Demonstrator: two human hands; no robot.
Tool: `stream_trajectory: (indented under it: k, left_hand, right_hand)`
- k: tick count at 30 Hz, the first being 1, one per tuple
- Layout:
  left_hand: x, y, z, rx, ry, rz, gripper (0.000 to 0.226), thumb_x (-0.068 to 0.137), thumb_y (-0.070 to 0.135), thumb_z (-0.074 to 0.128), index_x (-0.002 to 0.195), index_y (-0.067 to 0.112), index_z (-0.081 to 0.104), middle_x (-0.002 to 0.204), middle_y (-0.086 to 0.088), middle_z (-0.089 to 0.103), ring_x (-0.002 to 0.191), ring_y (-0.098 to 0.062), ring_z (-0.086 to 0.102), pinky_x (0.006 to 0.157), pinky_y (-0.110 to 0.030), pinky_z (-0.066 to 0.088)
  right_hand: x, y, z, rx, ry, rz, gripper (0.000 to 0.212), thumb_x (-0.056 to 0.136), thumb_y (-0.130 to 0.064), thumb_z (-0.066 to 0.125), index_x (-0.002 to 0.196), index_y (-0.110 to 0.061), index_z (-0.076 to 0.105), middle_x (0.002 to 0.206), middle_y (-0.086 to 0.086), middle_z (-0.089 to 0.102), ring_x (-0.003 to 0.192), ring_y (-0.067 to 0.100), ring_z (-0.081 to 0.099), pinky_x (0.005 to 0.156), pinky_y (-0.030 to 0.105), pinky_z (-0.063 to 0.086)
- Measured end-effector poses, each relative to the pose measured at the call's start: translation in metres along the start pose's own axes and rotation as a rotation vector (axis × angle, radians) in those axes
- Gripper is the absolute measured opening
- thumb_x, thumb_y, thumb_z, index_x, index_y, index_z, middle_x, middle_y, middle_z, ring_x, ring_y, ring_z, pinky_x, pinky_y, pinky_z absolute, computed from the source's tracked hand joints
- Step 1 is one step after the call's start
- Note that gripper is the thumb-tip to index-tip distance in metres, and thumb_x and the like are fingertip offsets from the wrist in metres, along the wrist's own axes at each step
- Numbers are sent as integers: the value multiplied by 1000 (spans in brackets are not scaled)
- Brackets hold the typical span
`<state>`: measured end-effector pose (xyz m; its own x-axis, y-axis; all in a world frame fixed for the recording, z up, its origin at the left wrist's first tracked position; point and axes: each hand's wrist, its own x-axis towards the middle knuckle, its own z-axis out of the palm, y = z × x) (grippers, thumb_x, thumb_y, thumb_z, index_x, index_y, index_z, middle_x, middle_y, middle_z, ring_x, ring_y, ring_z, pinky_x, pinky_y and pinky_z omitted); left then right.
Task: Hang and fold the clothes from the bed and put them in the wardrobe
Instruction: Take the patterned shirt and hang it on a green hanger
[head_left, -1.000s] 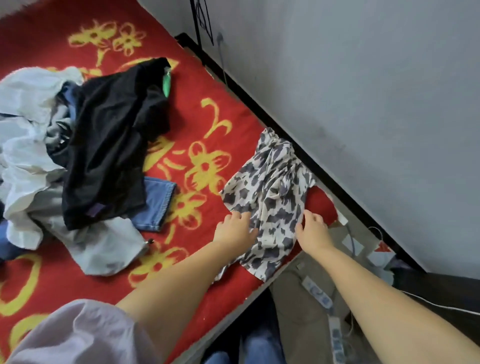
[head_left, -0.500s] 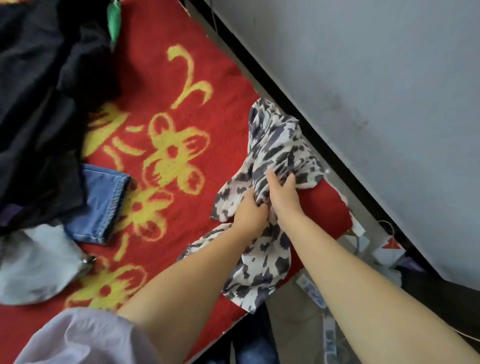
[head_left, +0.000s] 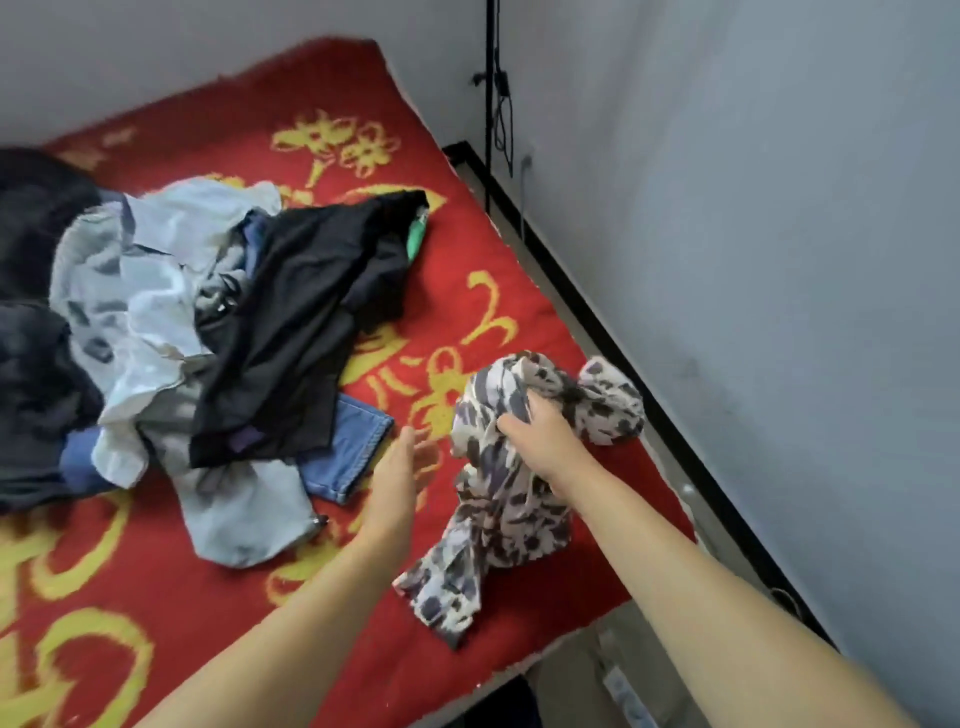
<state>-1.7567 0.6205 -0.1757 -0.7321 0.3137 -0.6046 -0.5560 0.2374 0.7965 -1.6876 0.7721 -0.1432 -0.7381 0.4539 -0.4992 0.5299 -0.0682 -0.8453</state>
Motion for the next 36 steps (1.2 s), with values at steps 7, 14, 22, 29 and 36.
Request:
stream_trajectory:
  k: [7, 14, 22, 29, 36]
  left_hand:
    - [-30, 71, -114, -473, -245, -344, 74, 90, 64, 39, 86, 1, 76, 96, -22, 71, 84, -34, 70, 81, -46, 48]
    - [-115, 123, -245, -408, -202, -52, 28, 95, 24, 51, 105, 3, 65, 90, -14, 71, 79, -26, 68, 76, -35, 54]
    - [-249, 101, -350, -14, -121, 163, 25, 83, 12, 73, 105, 21, 68, 99, 1, 75, 92, -16, 71, 73, -27, 57]
    - [-328, 69, -424, 18, 189, 366, 28, 81, 27, 74, 108, 35, 70, 108, 11, 71, 102, -8, 66, 85, -26, 55]
    - [-429, 24, -486, -450, 487, 572, 38, 67, 27, 83, 103, 25, 74, 109, -6, 72, 99, -22, 69, 74, -26, 56]
  right_hand:
    - [-122, -71, 83, -553, -643, -113, 48, 85, -20, 51, 130, -5, 47, 128, 10, 57, 110, 22, 57, 91, 34, 45]
    - [-169, -78, 167, -840, -833, -83, 18, 83, -30, 49, 85, -47, 56, 92, -14, 56, 66, 3, 51, 62, 26, 42]
    - [-190, -190, 267, 252, -754, -166, 32, 100, -31, 47, 118, -16, 69, 116, 12, 67, 98, 15, 69, 76, 28, 55]
    - [-242, -234, 379, -309, -958, -515, 22, 78, -46, 70, 89, -26, 73, 89, 1, 74, 84, 16, 71, 79, 34, 58]
    - [-310, -279, 466, -134, -1366, -608, 24, 96, -6, 51, 92, -19, 71, 82, -2, 72, 74, 9, 68, 65, 20, 53]
